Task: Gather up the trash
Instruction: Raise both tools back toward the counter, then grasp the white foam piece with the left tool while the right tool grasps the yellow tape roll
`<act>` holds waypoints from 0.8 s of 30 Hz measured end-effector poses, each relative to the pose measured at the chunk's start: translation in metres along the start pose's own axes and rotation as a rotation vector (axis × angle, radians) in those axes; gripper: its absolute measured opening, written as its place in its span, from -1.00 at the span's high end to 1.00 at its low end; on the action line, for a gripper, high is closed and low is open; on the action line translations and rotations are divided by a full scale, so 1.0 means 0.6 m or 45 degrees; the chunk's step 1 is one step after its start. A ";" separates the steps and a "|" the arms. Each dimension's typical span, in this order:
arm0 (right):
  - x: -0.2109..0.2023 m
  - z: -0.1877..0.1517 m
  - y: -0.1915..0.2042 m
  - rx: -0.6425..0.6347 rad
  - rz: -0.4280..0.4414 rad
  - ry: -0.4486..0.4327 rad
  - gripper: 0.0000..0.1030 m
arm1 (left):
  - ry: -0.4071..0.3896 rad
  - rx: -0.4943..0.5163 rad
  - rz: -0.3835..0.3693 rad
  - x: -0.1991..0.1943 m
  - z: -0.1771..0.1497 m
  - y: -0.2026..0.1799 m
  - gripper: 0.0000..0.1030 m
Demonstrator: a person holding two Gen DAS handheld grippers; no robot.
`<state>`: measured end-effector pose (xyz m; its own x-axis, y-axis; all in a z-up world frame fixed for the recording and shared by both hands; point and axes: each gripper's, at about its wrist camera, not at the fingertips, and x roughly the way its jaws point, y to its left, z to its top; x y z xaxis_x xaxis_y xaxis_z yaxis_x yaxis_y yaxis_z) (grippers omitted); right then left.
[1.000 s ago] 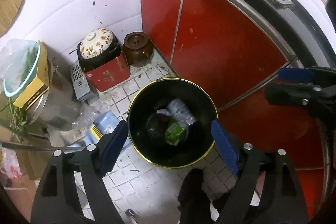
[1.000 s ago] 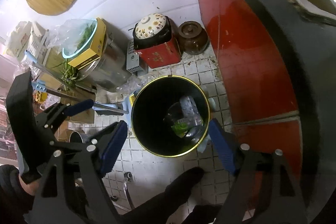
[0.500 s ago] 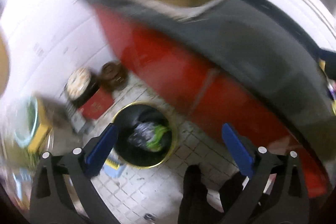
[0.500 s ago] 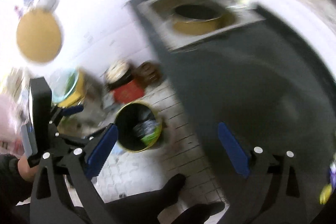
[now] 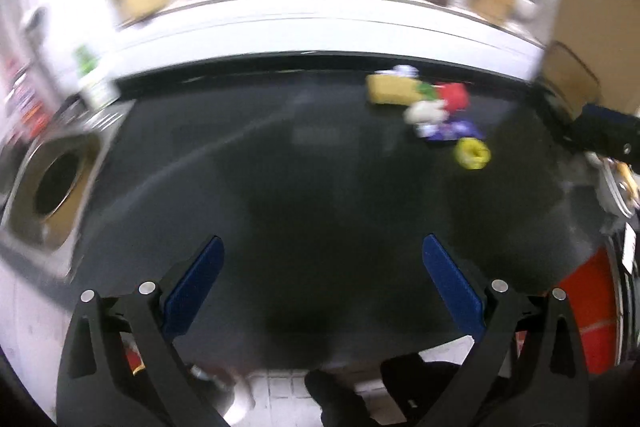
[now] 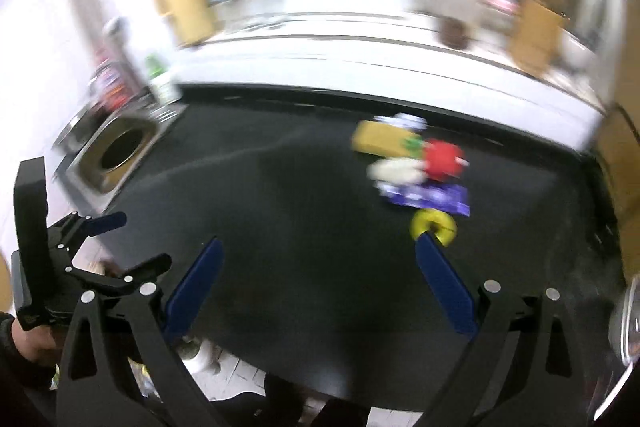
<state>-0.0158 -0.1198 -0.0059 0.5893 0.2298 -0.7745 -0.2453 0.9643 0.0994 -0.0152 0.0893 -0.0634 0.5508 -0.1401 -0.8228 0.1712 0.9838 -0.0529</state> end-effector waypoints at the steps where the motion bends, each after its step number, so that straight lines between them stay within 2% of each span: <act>1: -0.008 -0.007 -0.020 0.019 -0.020 -0.008 -0.81 | 0.003 0.018 -0.015 0.004 0.006 -0.017 -0.87; 5: -0.029 -0.023 -0.104 0.117 -0.078 -0.026 -0.81 | 0.003 0.115 -0.074 0.020 0.040 -0.083 -0.87; 9: -0.028 -0.040 -0.138 0.152 -0.100 -0.020 -0.81 | 0.006 0.188 -0.089 0.031 0.058 -0.131 -0.87; 16: -0.012 -0.039 -0.162 0.179 -0.099 -0.009 -0.81 | 0.033 0.227 -0.087 0.060 0.076 -0.147 -0.87; 24: 0.044 -0.033 -0.200 0.177 -0.067 0.046 -0.81 | 0.075 0.263 -0.101 0.131 0.116 -0.166 -0.87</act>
<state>0.0139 -0.2321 -0.0509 0.5698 0.1762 -0.8027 -0.1047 0.9843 0.1418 0.0678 -0.0276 -0.0833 0.4814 -0.2032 -0.8526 0.3792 0.9253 -0.0064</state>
